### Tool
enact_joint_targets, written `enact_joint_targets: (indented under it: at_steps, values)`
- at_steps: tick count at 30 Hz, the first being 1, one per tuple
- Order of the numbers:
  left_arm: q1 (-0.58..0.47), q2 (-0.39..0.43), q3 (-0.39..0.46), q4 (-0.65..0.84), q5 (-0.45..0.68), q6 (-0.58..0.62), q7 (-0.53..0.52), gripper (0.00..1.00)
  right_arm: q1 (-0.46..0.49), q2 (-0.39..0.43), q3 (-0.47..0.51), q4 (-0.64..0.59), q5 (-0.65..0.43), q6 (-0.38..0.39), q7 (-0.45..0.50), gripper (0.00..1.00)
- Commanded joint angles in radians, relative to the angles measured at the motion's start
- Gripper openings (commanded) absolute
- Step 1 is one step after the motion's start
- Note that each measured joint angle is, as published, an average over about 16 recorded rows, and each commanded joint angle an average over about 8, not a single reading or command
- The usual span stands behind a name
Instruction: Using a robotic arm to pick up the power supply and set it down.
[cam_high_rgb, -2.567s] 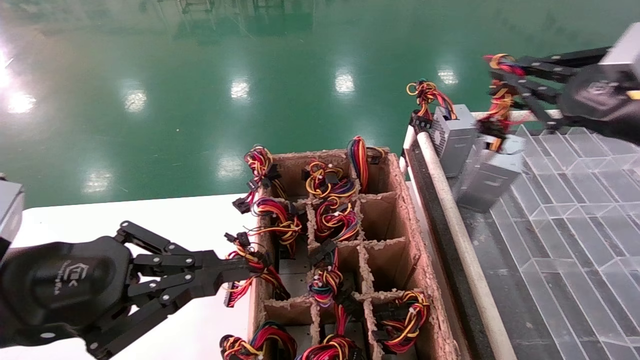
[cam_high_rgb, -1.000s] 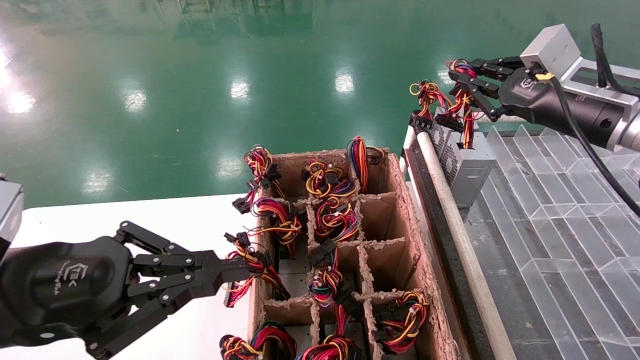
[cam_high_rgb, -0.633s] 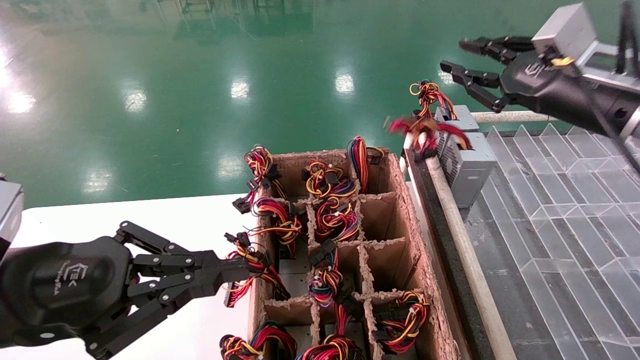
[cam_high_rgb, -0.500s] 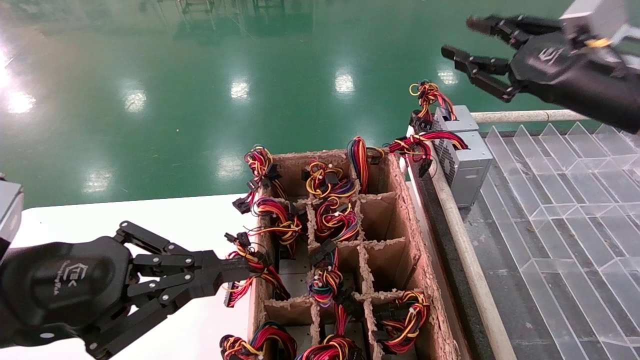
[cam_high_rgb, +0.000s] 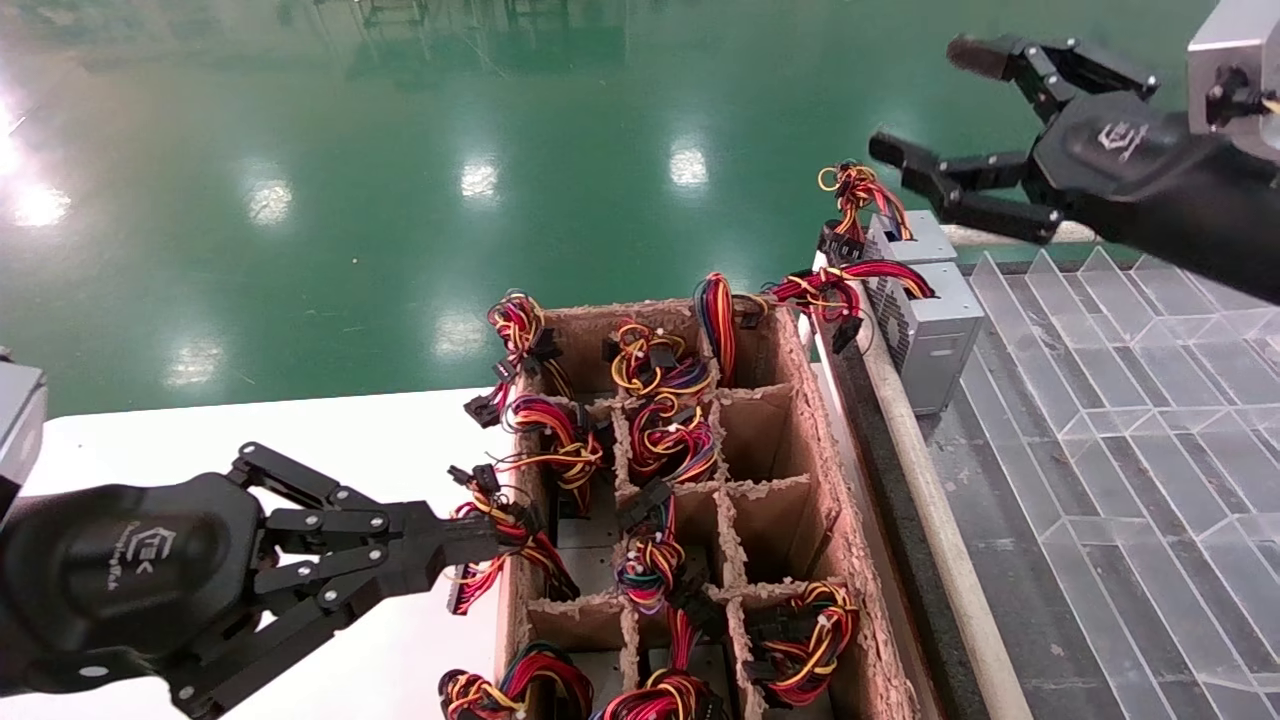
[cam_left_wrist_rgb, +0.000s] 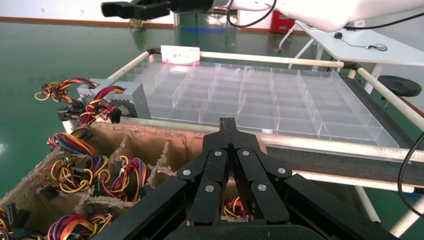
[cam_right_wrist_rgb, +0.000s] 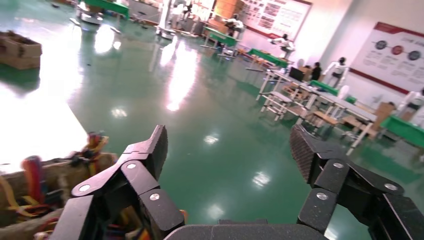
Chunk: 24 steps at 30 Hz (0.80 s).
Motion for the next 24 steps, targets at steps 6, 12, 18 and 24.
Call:
enact_joint_targets:
  at_steps: [6, 12, 18, 24]
  values:
    - [0.000, 0.000, 0.000, 0.000, 0.000, 0.000, 0.000, 0.64, -0.062, 0.027, -0.006, 0.093, 0.042, -0.029, 0.068, 1.00]
    - [0.000, 0.000, 0.000, 0.000, 0.000, 0.000, 0.000, 1.00, -0.115, 0.050, -0.012, 0.173, 0.078, -0.055, 0.127, 1.00]
    - [0.000, 0.000, 0.000, 0.000, 0.000, 0.000, 0.000, 1.00, -0.168, 0.072, -0.017, 0.253, 0.114, -0.080, 0.185, 1.00]
    - [0.000, 0.000, 0.000, 0.000, 0.000, 0.000, 0.000, 1.00, -0.221, 0.095, -0.022, 0.332, 0.150, -0.105, 0.243, 1.00]
